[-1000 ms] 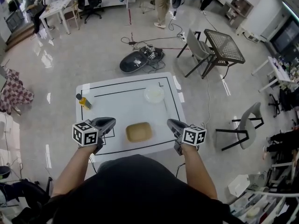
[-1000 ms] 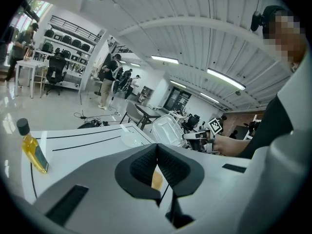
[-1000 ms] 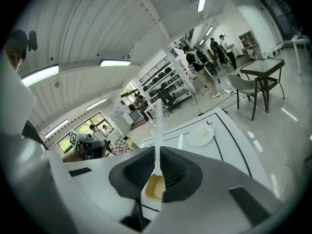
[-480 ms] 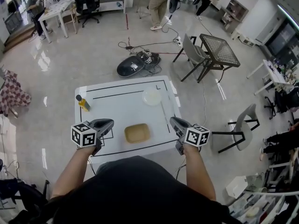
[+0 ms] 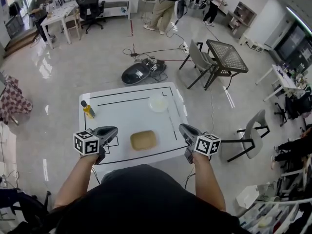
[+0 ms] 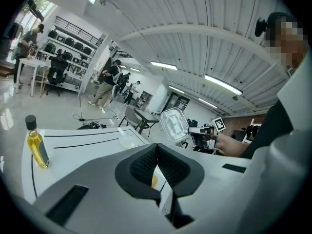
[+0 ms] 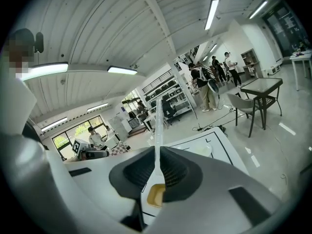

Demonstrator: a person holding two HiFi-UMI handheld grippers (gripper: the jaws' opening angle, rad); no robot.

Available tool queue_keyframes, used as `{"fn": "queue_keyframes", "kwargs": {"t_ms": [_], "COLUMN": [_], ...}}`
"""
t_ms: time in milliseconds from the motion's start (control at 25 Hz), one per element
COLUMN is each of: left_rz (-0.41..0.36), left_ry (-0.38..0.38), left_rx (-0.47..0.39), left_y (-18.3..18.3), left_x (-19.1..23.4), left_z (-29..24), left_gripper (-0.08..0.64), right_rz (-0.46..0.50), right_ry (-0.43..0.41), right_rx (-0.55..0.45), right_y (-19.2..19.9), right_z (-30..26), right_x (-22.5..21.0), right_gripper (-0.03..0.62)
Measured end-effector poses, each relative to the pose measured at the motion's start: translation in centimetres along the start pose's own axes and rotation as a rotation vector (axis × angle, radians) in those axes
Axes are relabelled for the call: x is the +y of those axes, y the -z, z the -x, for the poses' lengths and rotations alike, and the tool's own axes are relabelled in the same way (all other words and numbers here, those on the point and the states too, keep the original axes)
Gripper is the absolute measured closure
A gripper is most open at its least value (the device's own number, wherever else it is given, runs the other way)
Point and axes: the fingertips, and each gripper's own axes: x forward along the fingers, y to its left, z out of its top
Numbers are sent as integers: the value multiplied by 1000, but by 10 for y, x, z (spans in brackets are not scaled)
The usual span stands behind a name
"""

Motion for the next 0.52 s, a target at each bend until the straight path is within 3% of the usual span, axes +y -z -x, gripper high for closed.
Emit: {"fn": "queue_keyframes", "kwargs": {"t_ms": [520], "left_rz": [-15], "left_ry": [-8], "left_rx": [-7], "left_y": [1], "left_x": [-3], "left_z": [11], "left_gripper": [538], "right_rz": [10], "right_ry": [13], "right_rx": [-4], "right_y": [6], "right_z": [12], "right_x": [8], "right_gripper": [546]}}
